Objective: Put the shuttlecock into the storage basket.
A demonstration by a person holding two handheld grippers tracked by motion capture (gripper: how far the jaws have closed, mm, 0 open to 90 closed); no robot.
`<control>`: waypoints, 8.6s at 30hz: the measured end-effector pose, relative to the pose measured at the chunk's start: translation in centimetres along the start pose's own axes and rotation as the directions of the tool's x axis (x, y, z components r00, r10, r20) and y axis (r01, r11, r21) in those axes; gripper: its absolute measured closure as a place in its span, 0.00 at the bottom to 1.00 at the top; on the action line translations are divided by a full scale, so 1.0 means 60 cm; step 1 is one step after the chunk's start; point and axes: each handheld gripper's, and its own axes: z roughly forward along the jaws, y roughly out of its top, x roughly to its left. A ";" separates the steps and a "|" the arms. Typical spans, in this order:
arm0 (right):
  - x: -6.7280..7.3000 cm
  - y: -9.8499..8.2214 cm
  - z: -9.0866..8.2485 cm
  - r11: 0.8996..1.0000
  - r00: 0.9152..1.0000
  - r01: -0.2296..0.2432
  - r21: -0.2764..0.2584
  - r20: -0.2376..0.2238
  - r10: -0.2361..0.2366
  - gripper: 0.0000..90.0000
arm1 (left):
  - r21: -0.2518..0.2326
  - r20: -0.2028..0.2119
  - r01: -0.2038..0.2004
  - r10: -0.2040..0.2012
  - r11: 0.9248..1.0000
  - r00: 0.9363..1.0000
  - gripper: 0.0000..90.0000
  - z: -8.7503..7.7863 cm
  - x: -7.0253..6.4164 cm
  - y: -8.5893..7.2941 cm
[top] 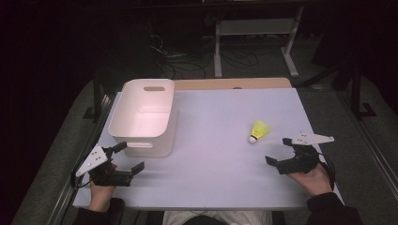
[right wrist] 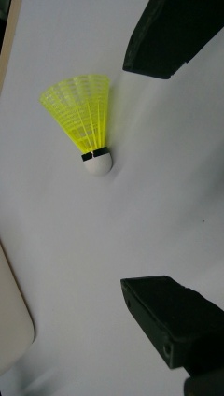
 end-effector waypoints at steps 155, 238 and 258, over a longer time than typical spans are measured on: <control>-0.107 0.095 0.057 0.979 1.000 0.022 0.203 0.005 -0.024 0.48 | 0.014 0.008 -0.008 0.008 1.000 1.000 0.00 -0.002 -0.002 -0.002; -0.144 0.068 0.141 0.936 0.967 -0.244 0.253 0.139 0.215 0.98 | 0.011 0.006 -0.008 0.007 1.000 1.000 0.00 -0.004 -0.003 -0.002; -0.136 0.074 0.166 0.938 0.970 -0.237 0.255 0.107 0.216 0.98 | 0.011 0.007 -0.007 0.007 1.000 1.000 0.00 -0.004 -0.003 -0.002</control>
